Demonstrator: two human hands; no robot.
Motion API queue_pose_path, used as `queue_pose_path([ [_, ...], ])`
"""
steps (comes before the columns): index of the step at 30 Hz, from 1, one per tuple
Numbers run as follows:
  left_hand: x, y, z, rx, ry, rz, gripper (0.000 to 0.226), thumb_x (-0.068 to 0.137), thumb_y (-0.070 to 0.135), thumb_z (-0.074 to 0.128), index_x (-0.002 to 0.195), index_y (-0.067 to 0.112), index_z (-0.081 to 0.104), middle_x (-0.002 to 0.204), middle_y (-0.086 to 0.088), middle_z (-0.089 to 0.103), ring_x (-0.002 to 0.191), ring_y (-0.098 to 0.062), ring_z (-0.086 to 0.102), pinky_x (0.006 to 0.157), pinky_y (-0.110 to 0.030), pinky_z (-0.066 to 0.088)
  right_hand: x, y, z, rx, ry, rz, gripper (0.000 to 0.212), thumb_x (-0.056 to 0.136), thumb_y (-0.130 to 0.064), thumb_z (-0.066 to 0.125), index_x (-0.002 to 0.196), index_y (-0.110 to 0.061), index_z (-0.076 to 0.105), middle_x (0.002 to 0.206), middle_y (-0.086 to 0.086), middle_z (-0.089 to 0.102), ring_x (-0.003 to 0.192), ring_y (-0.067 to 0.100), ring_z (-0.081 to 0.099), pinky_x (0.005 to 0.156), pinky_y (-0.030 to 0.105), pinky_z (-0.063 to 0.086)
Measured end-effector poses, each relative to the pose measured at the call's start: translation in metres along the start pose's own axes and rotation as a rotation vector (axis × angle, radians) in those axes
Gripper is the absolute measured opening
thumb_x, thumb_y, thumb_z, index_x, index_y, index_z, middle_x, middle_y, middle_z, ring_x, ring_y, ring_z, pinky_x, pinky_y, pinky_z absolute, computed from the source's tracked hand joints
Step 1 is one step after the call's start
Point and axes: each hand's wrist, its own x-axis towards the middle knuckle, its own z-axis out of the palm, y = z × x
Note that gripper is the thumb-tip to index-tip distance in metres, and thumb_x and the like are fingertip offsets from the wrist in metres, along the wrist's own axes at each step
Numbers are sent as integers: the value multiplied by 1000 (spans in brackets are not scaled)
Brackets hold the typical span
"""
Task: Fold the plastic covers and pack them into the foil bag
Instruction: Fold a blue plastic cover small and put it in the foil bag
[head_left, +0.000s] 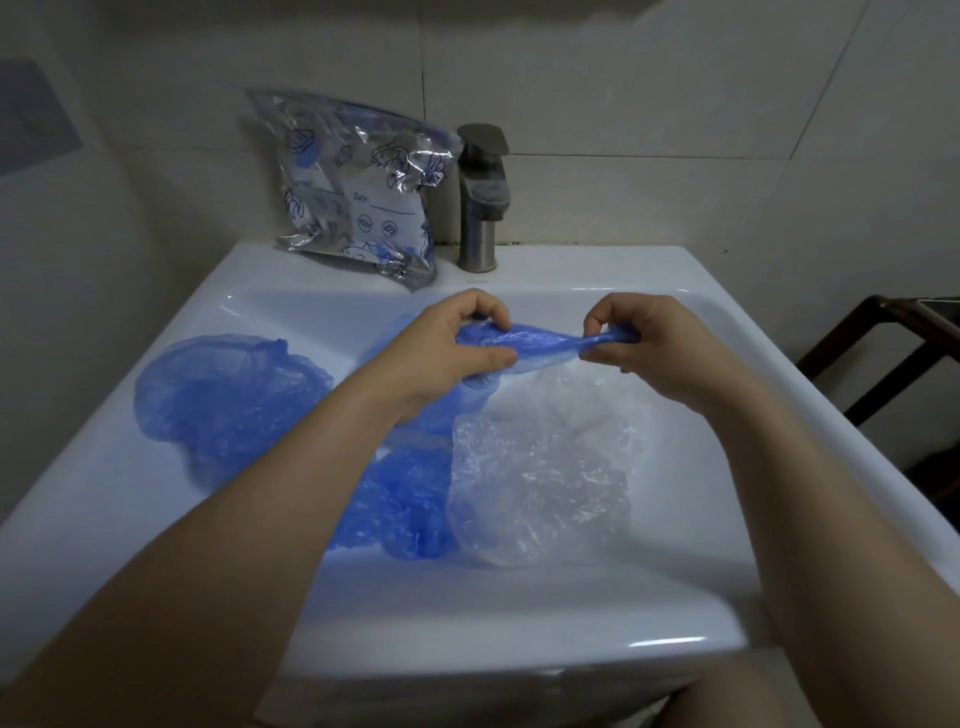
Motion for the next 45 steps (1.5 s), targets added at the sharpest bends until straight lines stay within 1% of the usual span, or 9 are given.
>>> queue_pose_path([
  [5, 2, -2, -8, 272, -63, 96, 24, 78, 6, 72, 91, 24, 64, 90, 16, 59, 73, 11, 54, 72, -4, 40, 0, -1, -1, 25, 12, 38, 10, 82, -15, 69, 76, -20, 64, 71, 5, 58, 63, 18, 48, 61, 31, 44],
  [13, 5, -8, -21, 592, 29, 252, 18, 84, 13, 67, 101, 8, 66, 95, 4, 56, 85, -11, 51, 73, -3, 34, -1, 1, -6, 197, -99, 155, 12, 86, -11, 63, 75, -16, 64, 66, -3, 54, 60, 7, 49, 60, 16, 47],
  [16, 3, -5, -20, 440, 29, 130, 10, 87, 10, 62, 97, 13, 63, 86, 7, 62, 76, -7, 59, 72, -3, 39, 0, 6, -8, 330, -155, 199, 15, 89, -8, 58, 76, -14, 63, 70, 2, 50, 66, 12, 48, 73, 23, 51],
  [20, 2, -1, -23, -84, 93, 10, 21, 88, -3, 56, 89, 19, 56, 83, 1, 64, 61, -12, 68, 71, -20, 55, -1, 9, -9, 383, -147, 191, 23, 91, -7, 53, 72, -14, 64, 73, 3, 56, 77, 15, 52, 91, 33, 44],
  [25, 8, 0, -22, -380, 275, -34, 24, 92, 0, 51, 96, 23, 50, 65, 7, 68, 56, -11, 68, 68, -25, 56, -3, 4, -8, 379, -142, 142, 20, 88, -6, 59, 71, -12, 67, 67, 3, 59, 73, 17, 51, 80, 27, 46],
  [30, 12, -4, -23, -327, 422, -22, 20, 96, 6, 46, 96, 26, 46, 52, 5, 64, 50, -10, 65, 58, -20, 53, -3, -6, 0, 391, -95, 3, 15, 85, 2, 60, 76, -10, 61, 60, 0, 60, 58, 9, 51, 61, 14, 43],
  [36, 9, -2, -26, -223, 458, 25, 38, 93, -8, 33, 75, 14, 58, 61, 2, 62, 49, -9, 63, 66, -22, 53, -4, -12, 10, 366, -108, -23, 17, 91, -2, 53, 79, -14, 54, 60, -2, 58, 59, 13, 48, 63, 26, 39],
  [41, 9, 8, -18, -445, 571, -65, 26, 88, -1, 46, 68, 8, 58, 47, 3, 59, 49, -14, 62, 61, -21, 54, -6, -16, 15, 264, -176, -86, 16, 91, -5, 54, 81, -18, 55, 63, -2, 60, 60, 10, 52, 67, 26, 46],
  [45, 9, 9, -4, -350, 558, -134, 12, 90, 22, 60, 86, 10, 62, 77, -4, 65, 63, -14, 62, 57, -16, 51, -7, -21, 25, 232, -231, -142, 20, 88, 0, 56, 81, -19, 60, 69, -3, 60, 62, 4, 55, 65, 17, 47],
])
